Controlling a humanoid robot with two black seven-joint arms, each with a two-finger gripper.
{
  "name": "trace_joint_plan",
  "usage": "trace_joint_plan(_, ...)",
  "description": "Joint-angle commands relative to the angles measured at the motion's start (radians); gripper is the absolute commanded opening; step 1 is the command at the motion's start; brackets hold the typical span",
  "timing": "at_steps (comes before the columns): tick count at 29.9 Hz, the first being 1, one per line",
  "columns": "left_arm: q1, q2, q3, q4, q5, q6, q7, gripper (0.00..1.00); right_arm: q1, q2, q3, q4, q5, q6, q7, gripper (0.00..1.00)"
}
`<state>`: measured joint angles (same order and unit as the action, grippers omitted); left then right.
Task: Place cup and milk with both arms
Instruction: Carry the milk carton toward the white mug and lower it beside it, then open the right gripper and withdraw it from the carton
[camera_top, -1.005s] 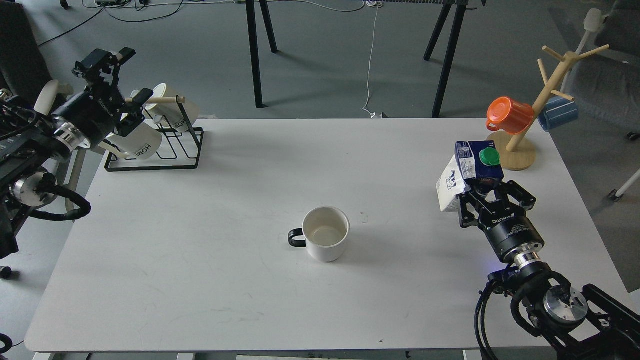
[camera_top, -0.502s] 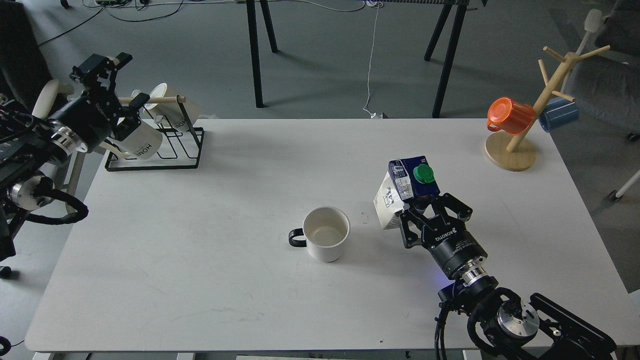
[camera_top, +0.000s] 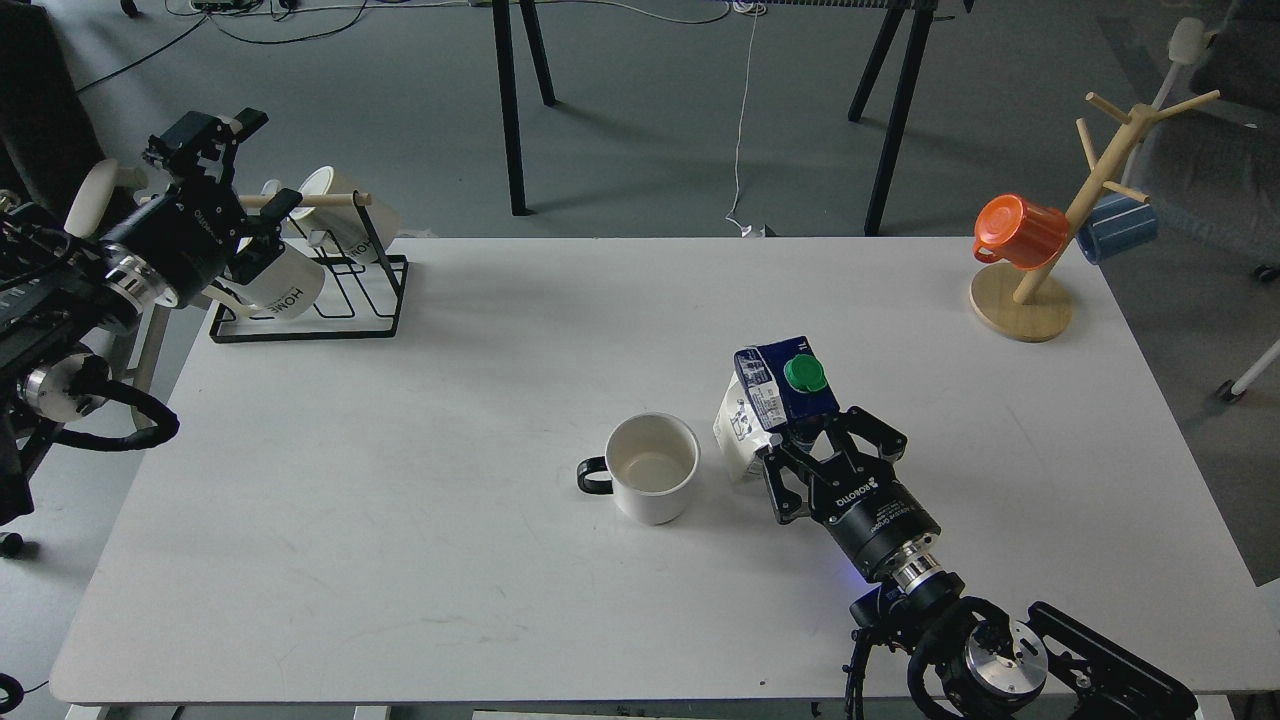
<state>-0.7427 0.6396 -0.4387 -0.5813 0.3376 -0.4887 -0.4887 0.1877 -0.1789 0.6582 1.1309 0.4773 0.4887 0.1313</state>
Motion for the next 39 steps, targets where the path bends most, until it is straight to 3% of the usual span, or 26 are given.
trace_joint_plan(1, 0.000, 0.000, -0.002, 0.000, 0.000, 0.000, 0.000, 0.94, -0.001, 0.006, -0.009, -0.005, -0.002, 0.000, 0.001, 0.34)
trace_joint_plan(7, 0.000, 0.000, 0.000, 0.000, 0.000, 0.000, 0.000, 0.94, 0.001, 0.007, -0.011, -0.026, -0.002, 0.000, -0.001, 0.37)
trace_joint_plan(9, 0.000, 0.000, -0.002, 0.000, 0.000, 0.000, 0.000, 0.94, 0.003, 0.007, -0.011, -0.026, -0.008, 0.000, -0.001, 0.44)
trace_joint_plan(11, 0.000, 0.000, -0.002, 0.000, 0.000, 0.000, 0.000, 0.94, 0.003, 0.009, -0.014, -0.026, -0.026, 0.000, -0.001, 0.52)
trace_joint_plan(14, 0.000, 0.000, 0.000, 0.000, 0.000, 0.000, 0.000, 0.94, 0.003, 0.009, -0.016, -0.025, -0.029, 0.000, -0.001, 0.87)
trace_joint_plan(16, 0.000, 0.000, -0.002, 0.000, 0.000, 0.000, 0.000, 0.94, 0.001, 0.009, -0.016, -0.023, -0.029, 0.000, -0.001, 0.94)
trace_joint_plan(29, 0.000, 0.002, -0.002, 0.000, 0.001, 0.000, 0.000, 0.94, -0.007, 0.012, -0.016, 0.019, -0.032, 0.000, -0.005, 0.97)
trace_joint_plan(39, 0.000, 0.002, -0.002, 0.001, 0.001, 0.000, 0.000, 0.94, -0.097, -0.057, -0.005, 0.130, -0.034, 0.000, -0.005, 0.97)
